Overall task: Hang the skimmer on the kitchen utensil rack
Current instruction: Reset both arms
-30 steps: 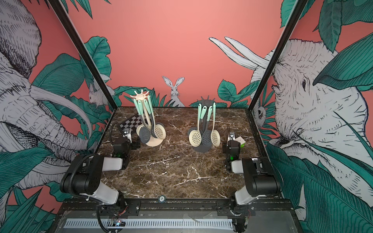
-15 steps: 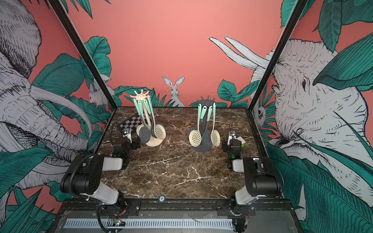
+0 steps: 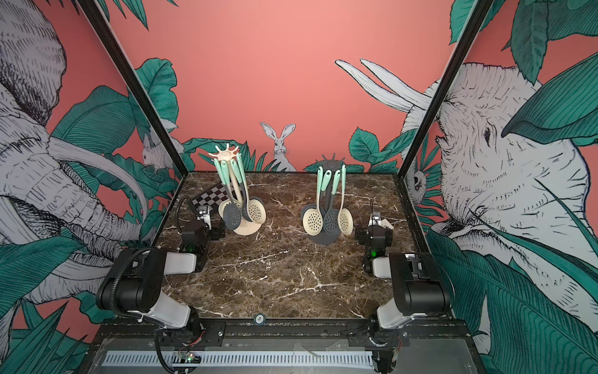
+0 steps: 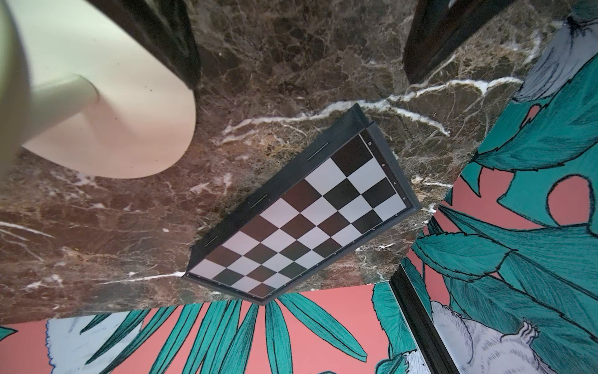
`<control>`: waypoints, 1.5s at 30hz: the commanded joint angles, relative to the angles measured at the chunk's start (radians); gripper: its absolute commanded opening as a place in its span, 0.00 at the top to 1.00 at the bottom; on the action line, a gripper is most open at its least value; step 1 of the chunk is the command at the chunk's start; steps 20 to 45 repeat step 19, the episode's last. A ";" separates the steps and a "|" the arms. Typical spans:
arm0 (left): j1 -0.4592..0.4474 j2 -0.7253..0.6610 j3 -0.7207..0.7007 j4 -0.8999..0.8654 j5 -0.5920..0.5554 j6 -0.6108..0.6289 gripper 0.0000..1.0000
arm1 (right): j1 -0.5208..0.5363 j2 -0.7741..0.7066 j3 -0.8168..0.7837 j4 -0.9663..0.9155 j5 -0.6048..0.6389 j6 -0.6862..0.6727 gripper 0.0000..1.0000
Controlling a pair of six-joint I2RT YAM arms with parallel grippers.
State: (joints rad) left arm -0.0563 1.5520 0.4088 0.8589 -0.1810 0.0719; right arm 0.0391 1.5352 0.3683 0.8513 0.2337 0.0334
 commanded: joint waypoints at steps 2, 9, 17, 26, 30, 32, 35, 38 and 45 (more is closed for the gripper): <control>-0.004 -0.007 -0.008 0.023 -0.008 0.007 0.01 | 0.002 -0.004 0.030 0.000 -0.057 -0.021 0.01; -0.004 -0.006 -0.007 0.022 -0.007 0.009 0.01 | 0.001 -0.004 0.031 -0.003 -0.059 -0.020 0.01; -0.003 -0.003 -0.002 0.019 -0.007 0.010 0.01 | 0.001 -0.006 0.031 -0.003 -0.059 -0.020 0.01; -0.004 -0.006 -0.006 0.021 -0.005 0.009 0.01 | 0.001 -0.005 0.031 -0.003 -0.058 -0.021 0.01; -0.004 -0.006 -0.006 0.021 -0.005 0.009 0.01 | 0.001 -0.005 0.031 -0.003 -0.058 -0.021 0.01; -0.004 -0.006 -0.006 0.021 -0.005 0.009 0.01 | 0.001 -0.005 0.031 -0.003 -0.058 -0.021 0.01; -0.004 -0.006 -0.006 0.021 -0.005 0.009 0.01 | 0.001 -0.005 0.031 -0.003 -0.058 -0.021 0.01; -0.004 -0.006 -0.006 0.021 -0.005 0.009 0.01 | 0.001 -0.005 0.031 -0.003 -0.058 -0.021 0.01; -0.004 -0.006 -0.006 0.021 -0.005 0.009 0.01 | 0.001 -0.005 0.031 -0.003 -0.058 -0.021 0.01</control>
